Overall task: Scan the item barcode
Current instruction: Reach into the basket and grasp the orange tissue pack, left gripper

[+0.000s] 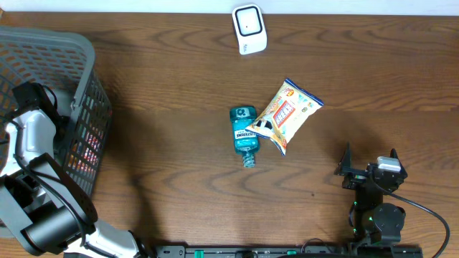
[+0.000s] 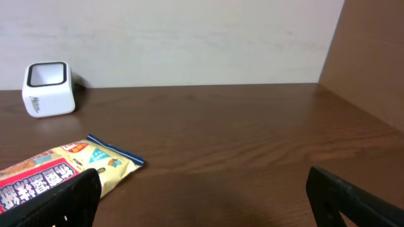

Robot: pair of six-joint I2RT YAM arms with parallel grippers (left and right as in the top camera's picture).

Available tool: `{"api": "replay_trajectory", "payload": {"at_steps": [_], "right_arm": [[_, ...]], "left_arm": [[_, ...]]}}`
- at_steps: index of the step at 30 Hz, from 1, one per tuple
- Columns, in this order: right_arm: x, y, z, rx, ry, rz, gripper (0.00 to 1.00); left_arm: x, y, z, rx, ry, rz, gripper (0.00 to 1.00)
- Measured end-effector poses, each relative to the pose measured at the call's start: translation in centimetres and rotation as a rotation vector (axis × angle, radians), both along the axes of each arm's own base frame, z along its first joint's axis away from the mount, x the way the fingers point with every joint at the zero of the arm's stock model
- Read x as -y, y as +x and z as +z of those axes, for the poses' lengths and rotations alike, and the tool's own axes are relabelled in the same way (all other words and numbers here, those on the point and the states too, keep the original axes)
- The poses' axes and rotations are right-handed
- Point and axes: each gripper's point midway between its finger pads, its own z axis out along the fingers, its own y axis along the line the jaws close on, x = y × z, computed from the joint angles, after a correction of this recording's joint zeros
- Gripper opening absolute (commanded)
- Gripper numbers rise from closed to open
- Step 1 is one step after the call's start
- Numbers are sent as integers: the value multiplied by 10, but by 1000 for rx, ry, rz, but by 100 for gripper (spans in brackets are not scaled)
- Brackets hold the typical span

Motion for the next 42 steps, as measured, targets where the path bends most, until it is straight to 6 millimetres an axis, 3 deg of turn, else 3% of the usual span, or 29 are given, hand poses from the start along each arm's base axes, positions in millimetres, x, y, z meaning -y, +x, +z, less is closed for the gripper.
{"api": "replay_trajectory", "payload": {"at_steps": [6, 12, 16, 21, 24, 28, 32, 36, 39, 42], "right_arm": [[0, 0, 0, 0, 0, 0, 99], [0, 0, 0, 0, 0, 0, 99], [0, 0, 0, 0, 0, 0, 99], [0, 0, 0, 0, 0, 0, 99], [0, 0, 0, 0, 0, 0, 99], [0, 0, 0, 0, 0, 0, 99], [0, 0, 0, 0, 0, 0, 99], [0, 0, 0, 0, 0, 0, 99], [0, 0, 0, 0, 0, 0, 99], [0, 0, 0, 0, 0, 0, 99]], "left_arm": [[0, 0, -3, -4, -2, 0, 98], [2, -4, -22, -54, -30, 1, 98], [2, -5, -21, -60, -29, 4, 75], [1, -7, -21, -85, -26, -55, 69], [4, -11, -19, -110, -36, -102, 59], [4, -13, -5, -107, -25, -149, 59], [-8, -6, 46, 5, 63, -148, 59], [-18, -7, 126, 189, 209, -119, 59], [-11, -19, 183, 335, 299, -101, 59], [15, -30, 237, 543, 330, -95, 59]]}}
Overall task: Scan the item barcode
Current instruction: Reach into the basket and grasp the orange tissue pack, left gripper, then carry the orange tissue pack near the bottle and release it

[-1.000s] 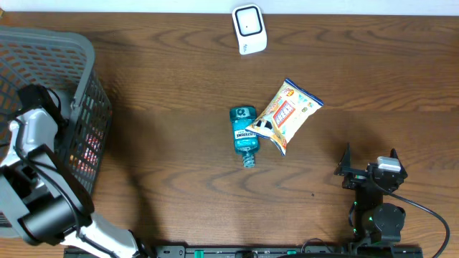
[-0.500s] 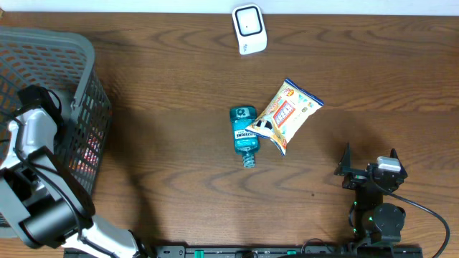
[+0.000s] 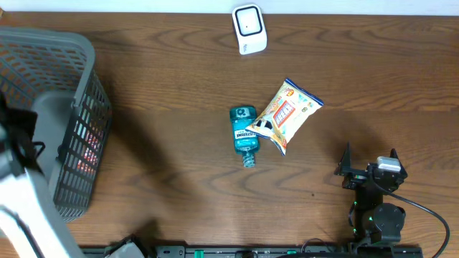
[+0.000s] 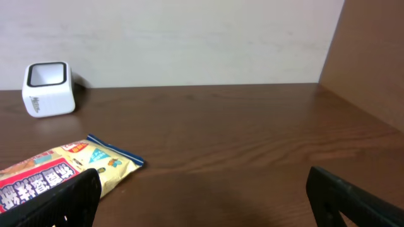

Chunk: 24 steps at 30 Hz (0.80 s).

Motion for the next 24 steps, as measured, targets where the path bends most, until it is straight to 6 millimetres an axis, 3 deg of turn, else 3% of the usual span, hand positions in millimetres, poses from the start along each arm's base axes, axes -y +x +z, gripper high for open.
{"api": "replay_trajectory", "payload": {"at_steps": [2, 6, 11, 13, 17, 21, 24], "right_arm": [[0, 0, 0, 0, 0, 0, 99], [0, 0, 0, 0, 0, 0, 99], [0, 0, 0, 0, 0, 0, 99], [0, 0, 0, 0, 0, 0, 99], [0, 0, 0, 0, 0, 0, 99], [0, 0, 0, 0, 0, 0, 99], [0, 0, 0, 0, 0, 0, 99]], "left_arm": [[21, -3, 26, 128, -19, -40, 59], [89, -1, 68, 356, -117, -242, 58], [170, 7, 84, 433, -246, -536, 58], [202, 12, 82, 417, -297, -654, 58], [245, 18, 69, 353, -347, -806, 58], [278, 25, 34, 205, -348, -894, 58], [302, 36, -7, 44, -331, -933, 58]]}}
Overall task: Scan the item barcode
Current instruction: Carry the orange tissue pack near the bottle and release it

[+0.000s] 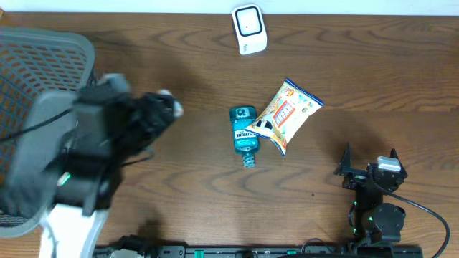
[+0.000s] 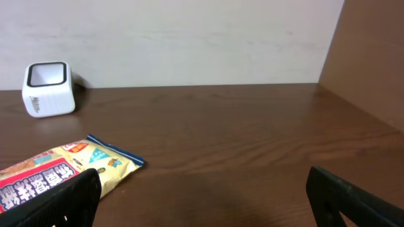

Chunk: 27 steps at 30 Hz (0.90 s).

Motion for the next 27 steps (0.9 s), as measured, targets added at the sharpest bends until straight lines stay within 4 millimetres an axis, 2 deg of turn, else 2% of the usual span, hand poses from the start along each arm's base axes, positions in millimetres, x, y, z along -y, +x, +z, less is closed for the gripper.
{"api": "replay_trajectory", "payload": {"at_steps": [10, 15, 17, 19, 22, 24, 27], "right_arm": [[0, 0, 0, 0, 0, 0, 99], [0, 0, 0, 0, 0, 0, 99], [0, 0, 0, 0, 0, 0, 99], [0, 0, 0, 0, 0, 0, 99], [0, 0, 0, 0, 0, 0, 99], [0, 0, 0, 0, 0, 0, 99], [0, 0, 0, 0, 0, 0, 99]], "left_arm": [[55, 33, -154, -354, 319, -134, 58], [65, 39, -218, -475, 397, -160, 58], [64, 39, -232, -500, 414, -169, 59], [65, 41, -241, -505, 432, -191, 64], [66, 45, -241, -479, 456, -239, 93], [66, 46, -239, -463, 474, -268, 97], [66, 49, -235, -442, 493, -299, 97]]}}
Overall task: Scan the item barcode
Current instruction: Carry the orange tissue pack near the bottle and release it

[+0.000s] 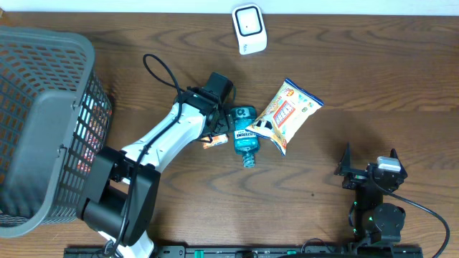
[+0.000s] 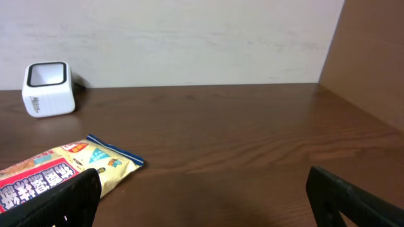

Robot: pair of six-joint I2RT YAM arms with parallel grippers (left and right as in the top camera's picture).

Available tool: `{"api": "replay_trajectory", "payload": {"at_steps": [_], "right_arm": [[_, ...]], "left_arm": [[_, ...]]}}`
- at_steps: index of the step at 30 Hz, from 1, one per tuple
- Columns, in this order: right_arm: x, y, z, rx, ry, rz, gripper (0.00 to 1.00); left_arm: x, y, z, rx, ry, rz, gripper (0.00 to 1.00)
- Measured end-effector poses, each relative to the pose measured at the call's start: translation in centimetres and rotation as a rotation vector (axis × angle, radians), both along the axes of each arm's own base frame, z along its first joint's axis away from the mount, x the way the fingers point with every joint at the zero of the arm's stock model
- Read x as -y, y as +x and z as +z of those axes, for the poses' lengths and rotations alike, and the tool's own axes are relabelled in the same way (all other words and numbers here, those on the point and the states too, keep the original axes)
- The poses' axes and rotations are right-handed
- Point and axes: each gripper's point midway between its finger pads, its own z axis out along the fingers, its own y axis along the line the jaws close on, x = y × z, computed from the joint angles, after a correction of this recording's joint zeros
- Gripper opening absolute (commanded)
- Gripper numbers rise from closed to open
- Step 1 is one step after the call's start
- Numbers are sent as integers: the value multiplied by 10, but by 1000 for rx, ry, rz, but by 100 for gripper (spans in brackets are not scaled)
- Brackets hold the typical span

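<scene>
The white barcode scanner (image 1: 249, 29) stands at the table's far edge; the right wrist view shows the scanner (image 2: 47, 89) at left. A teal bottle (image 1: 244, 133) lies mid-table, with a yellow snack bag (image 1: 287, 113) partly over it; the bag's corner (image 2: 69, 167) also shows in the right wrist view. My left arm reaches in from the lower left, and my left gripper (image 1: 212, 129) sits just left of the bottle. A small orange-and-white packet (image 1: 213, 140) shows right under it, the jaws hidden. My right gripper (image 2: 205, 202) rests open and empty at the near right edge.
A grey mesh basket (image 1: 50, 79) with several items inside fills the left end of the table. A brown panel (image 2: 372, 63) stands to the right. A black cable loops above the left wrist.
My left arm was a blurred shape between the basket and the bottle; now its gripper sits beside the bottle with an orange-and-white packet under it. The right arm, bottle, bag and scanner are unchanged.
My left arm was first at the basket on the far left, then still over the basket's side. Then it stood blurred to the right of the basket. Now it is by the bottle, and a small packet has appeared there. The right gripper stayed open throughout.
</scene>
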Motion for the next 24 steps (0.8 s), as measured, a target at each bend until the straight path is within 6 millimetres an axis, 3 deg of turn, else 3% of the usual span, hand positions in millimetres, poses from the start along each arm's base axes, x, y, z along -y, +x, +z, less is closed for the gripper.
{"api": "replay_trajectory", "payload": {"at_steps": [2, 3, 4, 6, 8, 11, 24], "right_arm": [[0, 0, 0, 0, 0, 0, 99], [0, 0, 0, 0, 0, 0, 99], [0, 0, 0, 0, 0, 0, 99], [0, 0, 0, 0, 0, 0, 99], [0, 0, 0, 0, 0, 0, 99], [0, 0, 0, 0, 0, 0, 99], [0, 0, 0, 0, 0, 0, 99]], "left_arm": [[1, 2, 6, 16, -4, -19, 93], [2, 3, 9, 26, -7, -23, 80], [2, 4, 14, 39, -13, -27, 59], [3, 7, 25, 70, -23, -37, 33], [4, 9, 36, 97, -35, -38, 24], [6, 12, 43, 117, -42, -50, 19], [4, 9, 34, 98, -41, -22, 19]]}}
